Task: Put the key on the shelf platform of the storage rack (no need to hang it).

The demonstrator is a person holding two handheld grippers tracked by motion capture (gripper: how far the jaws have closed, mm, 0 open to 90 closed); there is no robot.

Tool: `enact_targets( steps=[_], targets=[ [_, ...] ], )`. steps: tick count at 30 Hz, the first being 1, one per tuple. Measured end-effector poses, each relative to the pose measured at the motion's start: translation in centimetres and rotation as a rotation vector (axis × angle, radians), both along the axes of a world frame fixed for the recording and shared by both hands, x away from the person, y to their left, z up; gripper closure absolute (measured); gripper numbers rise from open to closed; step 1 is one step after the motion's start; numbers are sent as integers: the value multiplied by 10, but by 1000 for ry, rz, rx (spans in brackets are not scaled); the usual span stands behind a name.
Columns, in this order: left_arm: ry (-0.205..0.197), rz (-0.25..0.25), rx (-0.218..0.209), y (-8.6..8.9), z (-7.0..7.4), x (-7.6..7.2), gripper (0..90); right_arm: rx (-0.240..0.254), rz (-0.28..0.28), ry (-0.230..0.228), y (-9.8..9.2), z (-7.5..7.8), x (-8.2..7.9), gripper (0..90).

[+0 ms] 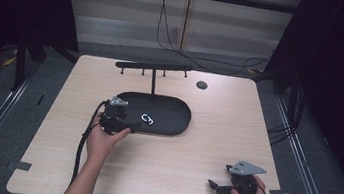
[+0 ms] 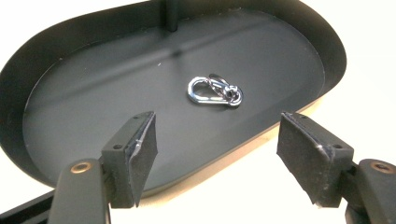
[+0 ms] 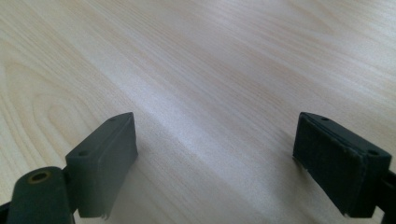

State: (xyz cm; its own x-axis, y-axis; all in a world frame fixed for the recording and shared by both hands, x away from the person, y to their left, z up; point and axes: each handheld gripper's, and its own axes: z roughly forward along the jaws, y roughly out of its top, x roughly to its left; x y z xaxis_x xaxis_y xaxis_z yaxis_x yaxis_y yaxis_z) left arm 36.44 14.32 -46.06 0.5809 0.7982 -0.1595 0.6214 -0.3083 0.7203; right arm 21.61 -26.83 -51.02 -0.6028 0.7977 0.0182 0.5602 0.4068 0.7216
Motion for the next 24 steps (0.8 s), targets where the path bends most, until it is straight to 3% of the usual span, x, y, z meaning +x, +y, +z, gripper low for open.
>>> enact_targets(
  steps=[24],
  targets=[
    [6,20,11,32,-13,-30,284,1,0,1,0,0,0,130]
  ],
)
